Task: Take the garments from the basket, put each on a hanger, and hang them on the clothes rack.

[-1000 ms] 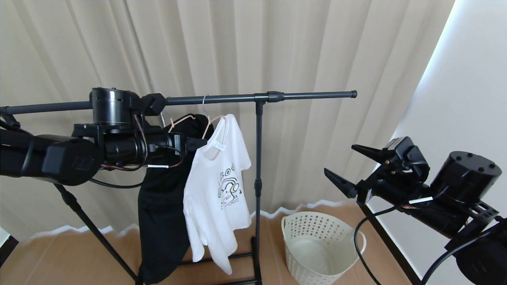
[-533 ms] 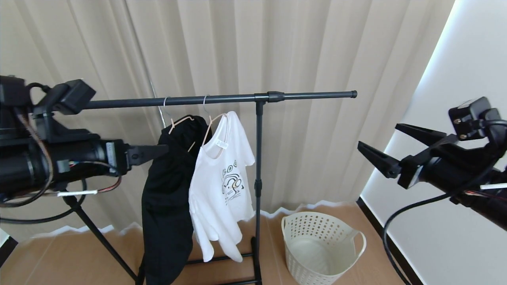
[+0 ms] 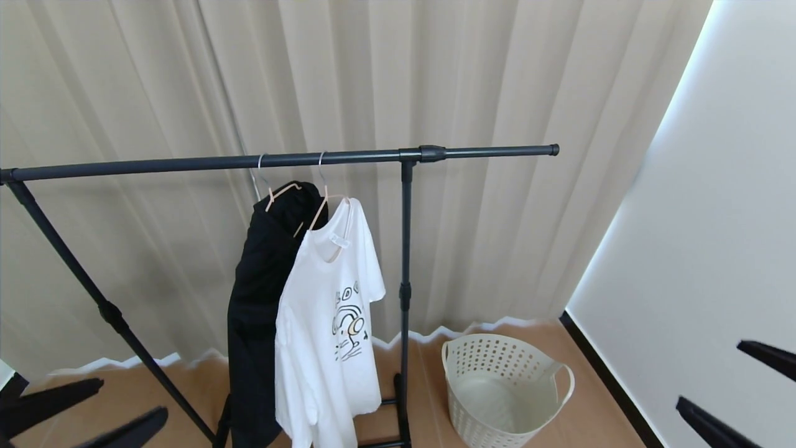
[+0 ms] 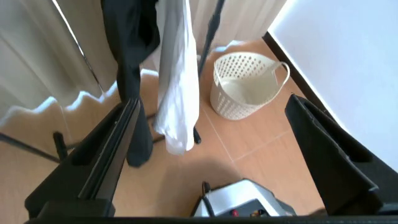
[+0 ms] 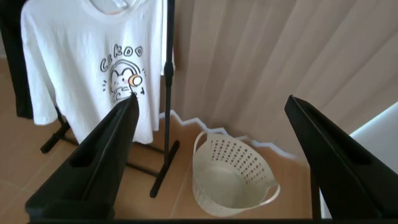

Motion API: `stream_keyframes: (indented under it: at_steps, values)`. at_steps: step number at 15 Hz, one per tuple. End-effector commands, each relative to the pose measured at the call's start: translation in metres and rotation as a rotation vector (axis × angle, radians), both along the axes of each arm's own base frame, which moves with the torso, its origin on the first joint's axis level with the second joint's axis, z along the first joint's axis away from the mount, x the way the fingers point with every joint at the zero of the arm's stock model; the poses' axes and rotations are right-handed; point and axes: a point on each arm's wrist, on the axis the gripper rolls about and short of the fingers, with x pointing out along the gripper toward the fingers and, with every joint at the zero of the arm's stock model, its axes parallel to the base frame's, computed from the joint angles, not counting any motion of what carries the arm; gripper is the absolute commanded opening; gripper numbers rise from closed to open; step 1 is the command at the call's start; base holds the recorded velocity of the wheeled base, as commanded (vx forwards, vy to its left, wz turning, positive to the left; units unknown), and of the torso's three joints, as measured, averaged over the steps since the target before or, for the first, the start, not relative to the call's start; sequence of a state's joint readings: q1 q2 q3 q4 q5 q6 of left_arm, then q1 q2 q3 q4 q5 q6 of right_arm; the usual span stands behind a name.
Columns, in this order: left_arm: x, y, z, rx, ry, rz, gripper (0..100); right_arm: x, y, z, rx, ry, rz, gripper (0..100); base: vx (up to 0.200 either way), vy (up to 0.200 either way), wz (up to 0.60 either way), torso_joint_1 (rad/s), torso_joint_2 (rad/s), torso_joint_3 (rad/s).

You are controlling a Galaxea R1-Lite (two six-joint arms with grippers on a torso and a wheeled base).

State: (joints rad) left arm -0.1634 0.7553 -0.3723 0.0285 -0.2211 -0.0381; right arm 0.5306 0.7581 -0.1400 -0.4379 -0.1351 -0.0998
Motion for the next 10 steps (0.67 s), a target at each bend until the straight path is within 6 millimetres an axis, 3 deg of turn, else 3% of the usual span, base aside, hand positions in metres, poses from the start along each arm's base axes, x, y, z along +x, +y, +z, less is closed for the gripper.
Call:
stream_keyframes:
  at_steps: [1,2,4,10]
  values:
    - [-0.044,0.008,-0.038,0.003,-0.033,0.014,100,-0.041,-0.025,-0.04,0.016,-0.032,-0.027,100,0.0,0.0,0.0,0.0,0.0,0.0]
    - [-0.05,0.009,-0.046,0.009,-0.022,0.012,100,-0.046,-0.028,-0.046,0.01,-0.02,-0.03,100,0.0,0.0,0.0,0.0,0.0,0.0]
    - [-0.066,0.011,-0.08,0.031,-0.01,-0.007,100,-0.064,-0.038,-0.067,-0.008,0.015,-0.028,100,0.0,0.0,0.0,0.0,0.0,0.0]
    - [-0.079,0.016,-0.087,0.127,-0.178,0.224,100,-0.075,-0.039,-0.069,0.047,-0.036,-0.293,100,0.0,0.0,0.0,0.0,0.0,0.0]
